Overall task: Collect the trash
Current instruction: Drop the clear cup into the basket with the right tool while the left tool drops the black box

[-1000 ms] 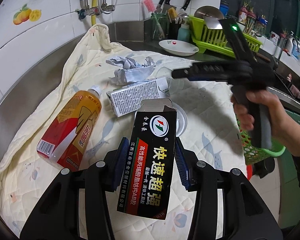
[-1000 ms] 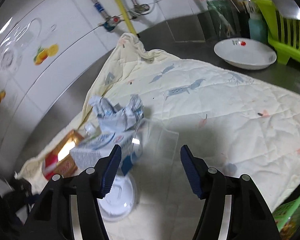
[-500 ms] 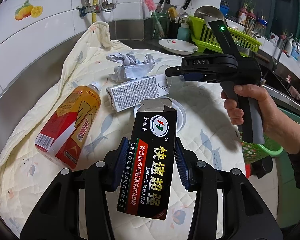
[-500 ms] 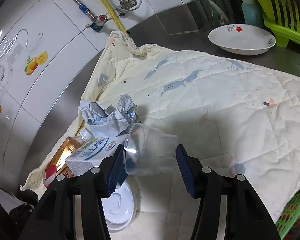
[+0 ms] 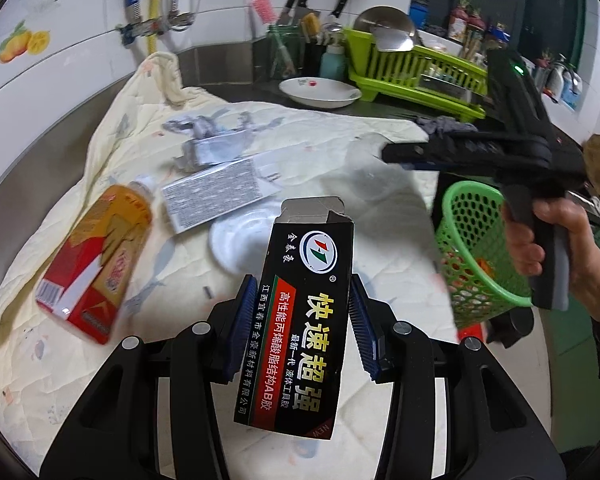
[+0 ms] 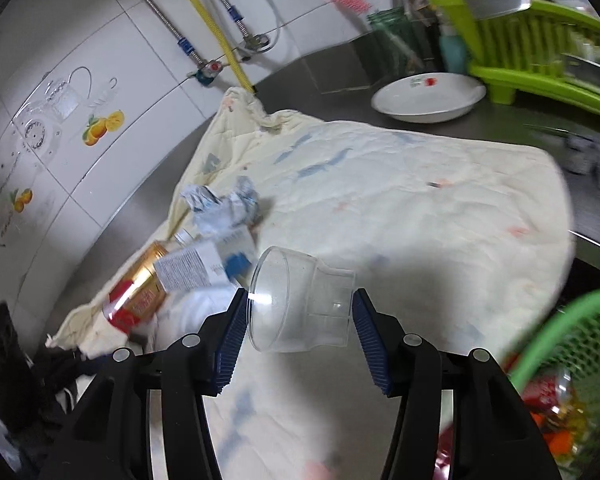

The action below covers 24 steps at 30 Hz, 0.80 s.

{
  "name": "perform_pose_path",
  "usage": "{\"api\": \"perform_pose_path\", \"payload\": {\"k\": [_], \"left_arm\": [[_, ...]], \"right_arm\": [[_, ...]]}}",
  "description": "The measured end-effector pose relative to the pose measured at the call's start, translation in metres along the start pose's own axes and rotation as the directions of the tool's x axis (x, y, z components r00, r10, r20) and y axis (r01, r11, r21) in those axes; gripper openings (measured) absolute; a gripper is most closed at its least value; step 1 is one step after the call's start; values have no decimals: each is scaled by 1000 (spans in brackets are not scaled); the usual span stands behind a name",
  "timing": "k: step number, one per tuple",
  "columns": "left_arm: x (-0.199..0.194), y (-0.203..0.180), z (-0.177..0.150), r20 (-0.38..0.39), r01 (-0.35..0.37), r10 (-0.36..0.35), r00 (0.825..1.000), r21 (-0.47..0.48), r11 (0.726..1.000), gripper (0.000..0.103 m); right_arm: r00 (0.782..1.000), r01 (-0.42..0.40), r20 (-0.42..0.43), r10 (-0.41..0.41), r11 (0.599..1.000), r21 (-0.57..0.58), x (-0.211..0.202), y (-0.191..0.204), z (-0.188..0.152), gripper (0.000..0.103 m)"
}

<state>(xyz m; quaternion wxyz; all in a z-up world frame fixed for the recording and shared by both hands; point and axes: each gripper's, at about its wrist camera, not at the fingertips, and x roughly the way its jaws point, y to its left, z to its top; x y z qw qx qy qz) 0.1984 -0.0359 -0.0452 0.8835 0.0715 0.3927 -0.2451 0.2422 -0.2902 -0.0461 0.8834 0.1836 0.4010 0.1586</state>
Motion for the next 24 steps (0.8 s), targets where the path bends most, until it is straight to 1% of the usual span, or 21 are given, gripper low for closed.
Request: {"api": "perform_pose_path", "payload": {"k": [4,8,11,15,16,21,24], "left_arm": [[4,-21,5,4,34,-35,999,31,999,45],[11,-49,10,3,79,-79,997,68,995,45],[19,-70,14,-5,109,-109,994,94,990,45],[30,-99,18,-22,148,-146,989,125,981,45],[32,-106,19,-27,155,-153,988,132,979,45],[48,-142,25,-56,196,-189,980,167,966,45],[57,-164,29,-68,226,-217,974,185,957,45]], "right_arm": [[996,88,14,-87,996,-12,-37,-27,-26,51],[982,189,2,-189,982,10,-69,-67,-52,51],[960,281,-14,-281,959,36,-91,-101,-70,51],[934,358,-35,-357,931,66,-112,-135,-88,52],[928,373,-39,-372,925,74,-116,-142,-92,52],[913,408,-34,-407,906,111,-137,-167,-108,52],[910,414,-27,-414,902,125,-144,-174,-113,52]]}}
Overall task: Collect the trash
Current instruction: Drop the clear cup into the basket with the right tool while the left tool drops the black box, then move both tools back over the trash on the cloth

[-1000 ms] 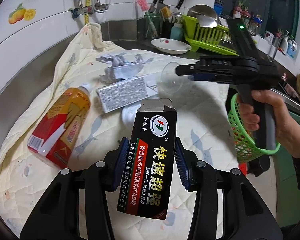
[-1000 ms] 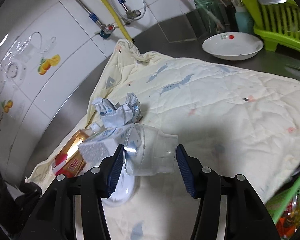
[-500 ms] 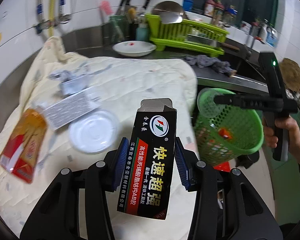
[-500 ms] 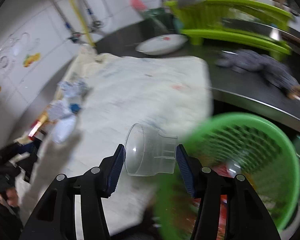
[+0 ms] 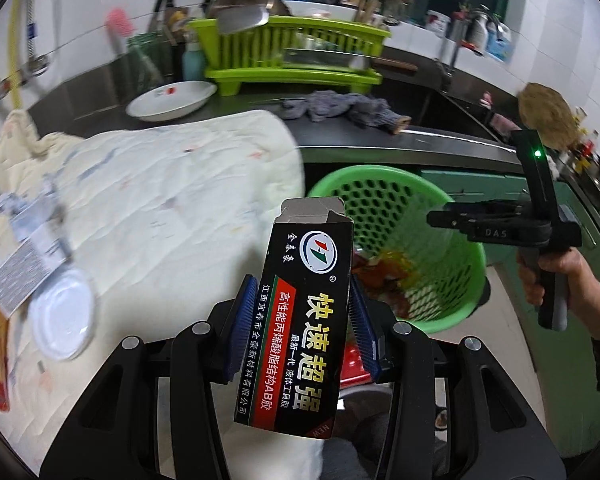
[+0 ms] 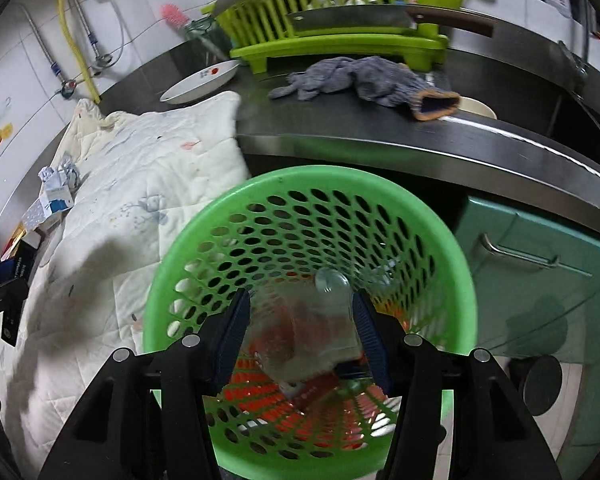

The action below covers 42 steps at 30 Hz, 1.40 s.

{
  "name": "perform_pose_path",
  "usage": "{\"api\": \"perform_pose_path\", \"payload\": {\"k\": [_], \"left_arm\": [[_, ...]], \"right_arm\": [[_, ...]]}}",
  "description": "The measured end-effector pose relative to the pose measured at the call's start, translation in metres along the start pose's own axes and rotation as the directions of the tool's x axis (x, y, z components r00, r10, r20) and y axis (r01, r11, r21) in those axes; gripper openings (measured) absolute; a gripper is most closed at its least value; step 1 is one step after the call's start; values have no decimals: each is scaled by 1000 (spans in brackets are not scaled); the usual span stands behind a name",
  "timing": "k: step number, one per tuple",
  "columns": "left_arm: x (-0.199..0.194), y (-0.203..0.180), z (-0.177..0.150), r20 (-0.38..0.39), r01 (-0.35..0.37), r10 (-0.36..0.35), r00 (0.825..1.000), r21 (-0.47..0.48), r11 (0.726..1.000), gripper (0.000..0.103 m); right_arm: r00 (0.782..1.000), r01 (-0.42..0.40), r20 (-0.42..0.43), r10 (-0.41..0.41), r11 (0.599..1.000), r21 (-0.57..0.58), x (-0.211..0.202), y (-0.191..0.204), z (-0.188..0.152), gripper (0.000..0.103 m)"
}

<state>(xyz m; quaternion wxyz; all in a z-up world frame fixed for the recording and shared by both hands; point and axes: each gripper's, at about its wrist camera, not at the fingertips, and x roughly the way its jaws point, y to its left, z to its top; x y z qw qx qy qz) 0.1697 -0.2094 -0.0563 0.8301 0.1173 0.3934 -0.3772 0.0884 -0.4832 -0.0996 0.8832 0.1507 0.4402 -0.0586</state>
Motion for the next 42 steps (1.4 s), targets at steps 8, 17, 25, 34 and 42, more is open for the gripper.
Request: {"api": "perform_pose_path", "payload": {"k": [8,17,25,34,42], "left_arm": [[37,-37,20,-36,55,-54,998,32,998,46],[74,-66,31,-82,95,-93,992,28,995,47],[80,-76,33,-69,94,-92,993,27,995,66],[59,-55,24,-41,69,-69,997,-4,998,66],[29,-15,9,-15,-1,-1,1000,-78,997,66]], "right_arm": [[999,6,38,-7,999,35,-22,-18,-8,56],[997,-7,74,3,999,53,-40,-27,-13,61],[997,-13,78,8,998,58,-42,-29,-14,62],[997,-35,76,32,998,43,-41,-13,-13,62],[994,-80,69,81,997,-13,-33,20,-6,62]]}}
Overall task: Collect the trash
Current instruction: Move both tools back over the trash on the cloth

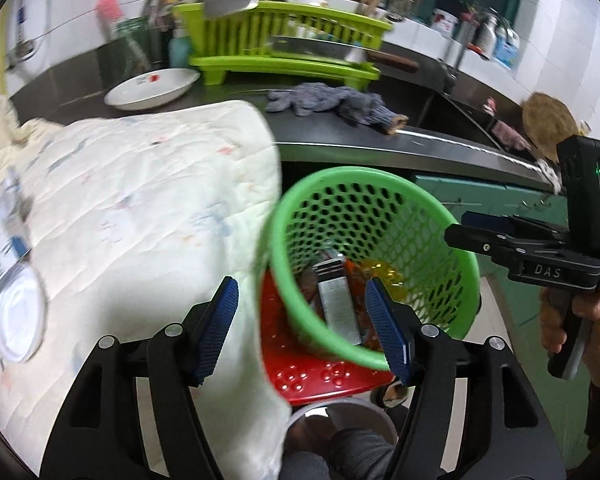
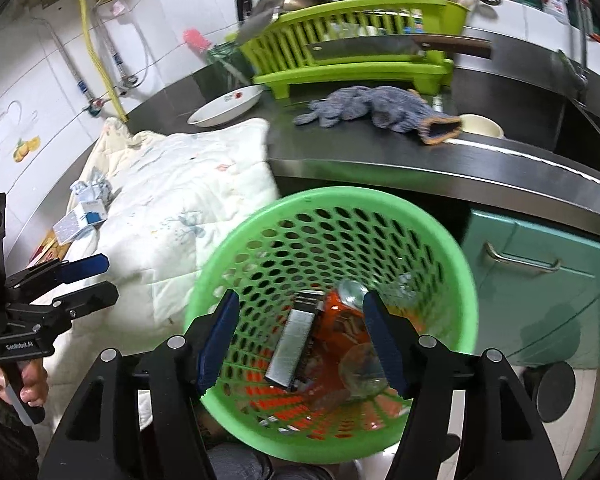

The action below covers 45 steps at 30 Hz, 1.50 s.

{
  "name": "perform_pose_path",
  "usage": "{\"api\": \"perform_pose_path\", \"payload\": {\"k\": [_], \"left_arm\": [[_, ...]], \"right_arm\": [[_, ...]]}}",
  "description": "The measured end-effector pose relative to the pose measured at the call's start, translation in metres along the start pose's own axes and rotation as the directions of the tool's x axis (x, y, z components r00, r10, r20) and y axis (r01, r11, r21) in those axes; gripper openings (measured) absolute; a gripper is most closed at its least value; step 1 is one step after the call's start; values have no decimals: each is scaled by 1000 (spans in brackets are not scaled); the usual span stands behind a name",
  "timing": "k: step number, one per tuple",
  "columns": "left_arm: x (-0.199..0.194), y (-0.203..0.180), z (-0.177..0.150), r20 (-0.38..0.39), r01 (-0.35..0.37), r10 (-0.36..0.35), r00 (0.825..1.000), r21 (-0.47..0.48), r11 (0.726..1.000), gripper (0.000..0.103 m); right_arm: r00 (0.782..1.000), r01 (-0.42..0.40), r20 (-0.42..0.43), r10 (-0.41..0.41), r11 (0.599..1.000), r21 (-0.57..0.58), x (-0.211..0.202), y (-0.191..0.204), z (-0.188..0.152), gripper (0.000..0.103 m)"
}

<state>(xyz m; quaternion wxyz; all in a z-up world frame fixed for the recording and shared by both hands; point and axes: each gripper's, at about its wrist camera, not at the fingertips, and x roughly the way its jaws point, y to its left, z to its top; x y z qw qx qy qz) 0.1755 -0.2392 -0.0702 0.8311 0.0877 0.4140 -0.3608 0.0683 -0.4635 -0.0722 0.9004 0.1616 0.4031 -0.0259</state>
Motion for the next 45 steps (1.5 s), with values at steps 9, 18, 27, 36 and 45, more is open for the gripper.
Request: {"api": "perform_pose_path", "payload": {"k": [9,18,27,36,45], "left_arm": [[-35,71,-24,12,-119,122,992,-129,985,66],[-70,140,-49,22,-202,215,976,-264,943,66],[-88,181,-75,13,-244,265,964,-353,903,66],[-101,206,-83,15,-264,294,956,-398,879,66],[-108,226,-86,24,-263,303,953,-434,861,66]], "right_arm": [[997,-72,-25,71,994,-83,20,54,15,62],[987,-161,-58,153,970,-182,48,124,40,62],[964,-265,-98,248,931,-252,89,209,77,70],[940,-338,-152,305,893,-296,140,292,109,84],[935,-348,-187,302,881,-319,191,347,140,89]]}}
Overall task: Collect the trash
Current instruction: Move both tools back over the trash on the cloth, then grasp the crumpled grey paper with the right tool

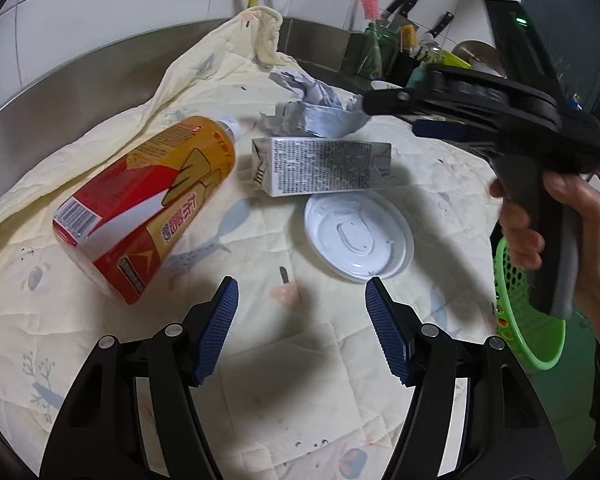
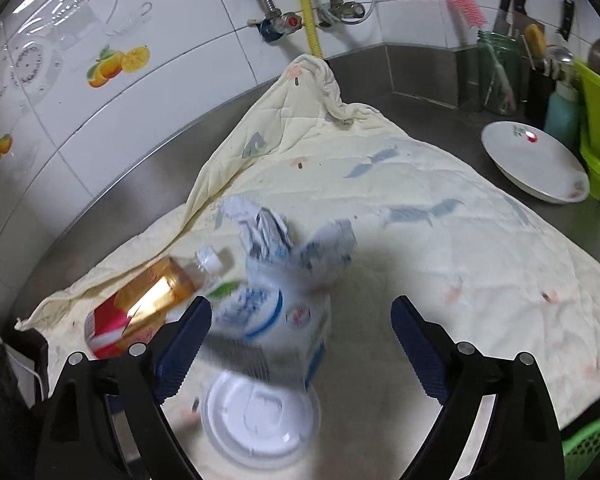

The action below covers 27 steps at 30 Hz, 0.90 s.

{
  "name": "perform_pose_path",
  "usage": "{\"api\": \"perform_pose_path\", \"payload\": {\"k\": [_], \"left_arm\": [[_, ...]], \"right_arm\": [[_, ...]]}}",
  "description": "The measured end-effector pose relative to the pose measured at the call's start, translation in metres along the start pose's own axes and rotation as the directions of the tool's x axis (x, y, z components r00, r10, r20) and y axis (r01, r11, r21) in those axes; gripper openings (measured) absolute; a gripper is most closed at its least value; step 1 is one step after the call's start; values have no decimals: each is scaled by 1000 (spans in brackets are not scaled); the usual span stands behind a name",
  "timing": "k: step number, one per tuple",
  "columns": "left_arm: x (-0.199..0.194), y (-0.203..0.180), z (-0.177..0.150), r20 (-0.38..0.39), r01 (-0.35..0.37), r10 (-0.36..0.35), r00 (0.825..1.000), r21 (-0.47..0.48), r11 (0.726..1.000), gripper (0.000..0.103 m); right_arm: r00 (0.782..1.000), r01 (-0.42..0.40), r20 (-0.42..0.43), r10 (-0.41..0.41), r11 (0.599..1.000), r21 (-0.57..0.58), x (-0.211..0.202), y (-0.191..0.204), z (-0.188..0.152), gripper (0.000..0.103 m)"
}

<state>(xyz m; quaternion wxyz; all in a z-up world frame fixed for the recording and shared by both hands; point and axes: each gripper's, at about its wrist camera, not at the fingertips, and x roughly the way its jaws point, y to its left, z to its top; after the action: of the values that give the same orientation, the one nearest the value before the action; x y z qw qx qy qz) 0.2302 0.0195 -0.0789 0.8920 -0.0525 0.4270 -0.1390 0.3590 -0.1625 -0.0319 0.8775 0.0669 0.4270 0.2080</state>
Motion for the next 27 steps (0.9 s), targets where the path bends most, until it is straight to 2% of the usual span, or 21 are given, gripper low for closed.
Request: {"api": "perform_pose_path", "payload": {"k": [8,17,23,27], "left_arm": [[3,7,3,2,3,-3,1000,-21,1000,66],[8,6,7,0,5,-5,1000,-34,999,66],[12,10,9,1,0,1,1000,-45,999,66],[14,11,11,-2,-3,3,1000,-43,999,66]], "right_arm": [[999,18,-40,-18,1000,-8,42,4,19,91],[997,32,-74,-31,999,11,69,0,26,91],[995,28,-99,-24,999,35,77,-5,23,62],[997,25,-78,-22,999,34,72,-5,22,51]]}}
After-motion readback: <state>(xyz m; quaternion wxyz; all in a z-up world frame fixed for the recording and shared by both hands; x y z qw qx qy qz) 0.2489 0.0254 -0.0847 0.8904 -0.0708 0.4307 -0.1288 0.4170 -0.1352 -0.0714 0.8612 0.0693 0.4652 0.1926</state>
